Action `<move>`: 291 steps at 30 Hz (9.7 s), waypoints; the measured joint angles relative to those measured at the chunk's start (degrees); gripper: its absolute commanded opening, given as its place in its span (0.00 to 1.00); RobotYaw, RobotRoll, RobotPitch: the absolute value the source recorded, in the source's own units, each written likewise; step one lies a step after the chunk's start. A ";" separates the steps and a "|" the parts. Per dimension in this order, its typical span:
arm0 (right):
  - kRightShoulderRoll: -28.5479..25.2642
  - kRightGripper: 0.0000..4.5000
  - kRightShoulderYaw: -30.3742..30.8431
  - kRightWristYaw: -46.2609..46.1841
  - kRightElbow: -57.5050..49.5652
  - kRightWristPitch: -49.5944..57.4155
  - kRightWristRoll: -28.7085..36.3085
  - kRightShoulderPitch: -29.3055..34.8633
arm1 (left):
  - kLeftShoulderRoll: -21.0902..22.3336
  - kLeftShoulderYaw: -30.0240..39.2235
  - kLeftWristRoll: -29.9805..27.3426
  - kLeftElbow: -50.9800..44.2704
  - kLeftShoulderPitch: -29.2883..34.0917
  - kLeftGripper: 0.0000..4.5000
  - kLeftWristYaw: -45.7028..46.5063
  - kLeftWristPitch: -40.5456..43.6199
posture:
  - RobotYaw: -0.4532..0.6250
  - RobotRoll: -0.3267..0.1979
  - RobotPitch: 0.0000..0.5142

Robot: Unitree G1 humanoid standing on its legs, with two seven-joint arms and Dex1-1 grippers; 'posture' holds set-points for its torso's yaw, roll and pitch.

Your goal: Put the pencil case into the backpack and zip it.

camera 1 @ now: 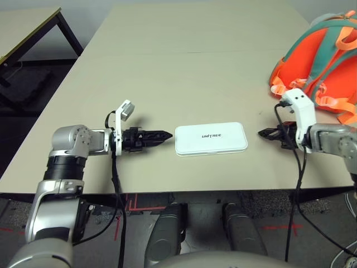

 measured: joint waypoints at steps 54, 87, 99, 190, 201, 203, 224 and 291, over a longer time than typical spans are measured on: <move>6.87 0.00 -0.92 -2.58 -2.36 3.08 -5.80 -1.47 | -3.31 -12.90 -8.41 -7.91 -1.30 1.00 2.43 12.09 | 0.44 0.62 0.34; -1.06 0.60 -19.65 -3.10 -17.13 7.47 -3.98 0.75 | 8.03 -15.55 -2.62 -12.08 -4.51 0.32 -6.39 -6.64 | 0.42 0.62 0.40; 2.93 1.00 -31.59 -20.48 -24.90 15.20 -15.40 -7.56 | 3.12 -7.43 4.63 -2.45 -10.49 0.32 2.72 -13.95 | 0.35 0.62 0.39; 14.80 1.00 -38.19 -27.00 -17.93 9.43 -17.50 -16.08 | 0.09 1.10 9.62 -5.18 -8.56 0.32 7.16 -11.75 | 0.39 0.62 0.48; 15.38 1.00 -35.13 -25.68 -11.13 3.66 -17.70 -16.88 | -0.49 0.40 9.56 -4.72 -8.80 0.32 7.09 -12.45 | 0.44 0.62 0.48; 15.35 1.00 -34.46 -25.47 -8.64 0.88 -17.86 -16.88 | -0.47 0.90 9.33 -5.39 -8.09 0.32 7.18 -12.41 | 0.45 0.62 0.48; 15.02 0.36 -28.29 -26.21 18.35 -27.23 -21.86 -19.68 | -2.08 3.58 8.00 -7.77 -5.85 0.31 10.29 -11.96 | 0.48 0.62 0.34; -32.61 0.02 -41.76 -17.54 -25.33 -15.29 70.94 37.20 | 30.76 -52.09 1.64 0.61 -50.41 0.31 -36.09 -46.23 | 0.35 0.62 0.31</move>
